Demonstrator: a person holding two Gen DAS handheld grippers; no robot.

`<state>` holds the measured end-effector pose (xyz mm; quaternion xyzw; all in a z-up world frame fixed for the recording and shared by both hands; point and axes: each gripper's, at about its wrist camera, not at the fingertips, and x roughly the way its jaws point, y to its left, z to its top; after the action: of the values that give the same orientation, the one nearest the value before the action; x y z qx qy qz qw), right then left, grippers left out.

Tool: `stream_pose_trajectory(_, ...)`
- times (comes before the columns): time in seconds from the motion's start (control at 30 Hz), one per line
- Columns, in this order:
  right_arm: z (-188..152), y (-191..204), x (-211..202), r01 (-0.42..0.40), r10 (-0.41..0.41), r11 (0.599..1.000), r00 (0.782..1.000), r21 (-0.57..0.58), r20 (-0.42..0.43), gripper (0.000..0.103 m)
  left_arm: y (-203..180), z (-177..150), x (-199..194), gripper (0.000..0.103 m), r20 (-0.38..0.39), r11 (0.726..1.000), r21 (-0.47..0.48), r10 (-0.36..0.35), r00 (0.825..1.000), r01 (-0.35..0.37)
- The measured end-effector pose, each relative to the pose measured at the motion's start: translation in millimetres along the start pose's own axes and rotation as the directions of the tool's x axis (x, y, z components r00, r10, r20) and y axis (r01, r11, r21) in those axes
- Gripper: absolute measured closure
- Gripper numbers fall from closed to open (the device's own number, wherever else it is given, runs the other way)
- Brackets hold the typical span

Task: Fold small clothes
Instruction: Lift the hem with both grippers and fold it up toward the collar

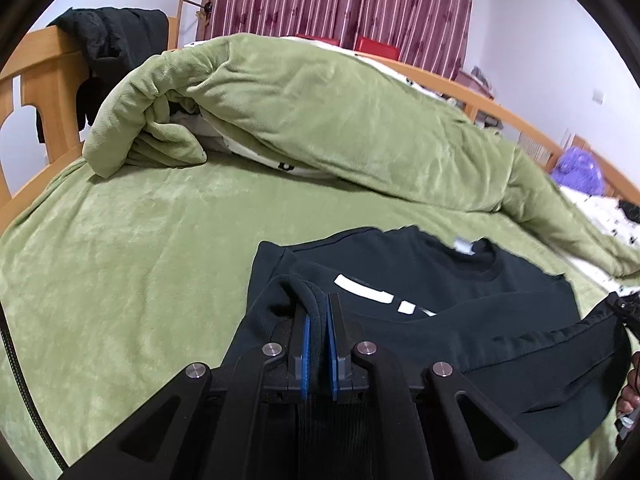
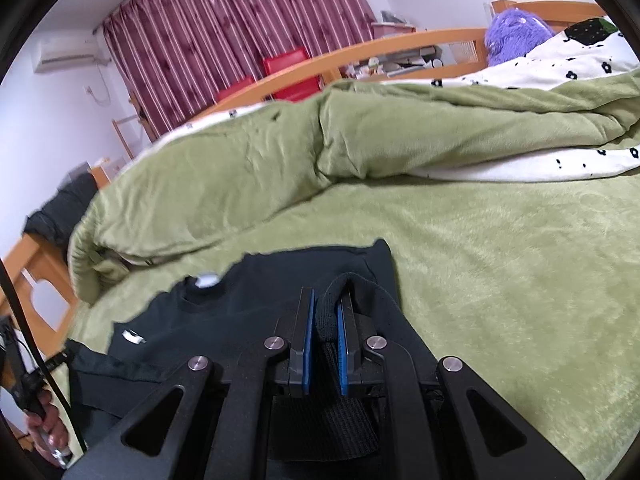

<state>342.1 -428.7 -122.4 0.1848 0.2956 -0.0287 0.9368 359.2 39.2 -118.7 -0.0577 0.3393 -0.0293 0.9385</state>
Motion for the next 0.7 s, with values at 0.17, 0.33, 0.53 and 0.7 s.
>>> stream_pose_trajectory(0.17,-13,-14,30,0.054,-0.054,0.999,0.997,-0.005,-0.051,0.093,-4,-7,20,0.095,-0.026,0.998,0.032,0.050,0.998,-0.049)
stream_pose_trajectory(0.33,-28,-21,56,0.110,-0.114,0.993,0.987,-0.036,-0.115,0.093,-10,-18,35,0.094,-0.043,0.993,0.073,0.096,0.994,-0.092)
stream_pose_trajectory(0.53,-34,-9,63,0.165,-0.179,0.979,0.978,-0.123,-0.109,0.091,-16,-29,41,0.092,-0.027,0.984,0.120,0.137,0.990,-0.132)
stream_pose_trajectory(0.7,-38,1,63,0.201,-0.221,0.962,0.970,-0.186,-0.098,0.086,-16,-30,41,0.092,-0.021,0.984,0.124,0.135,0.991,-0.131)
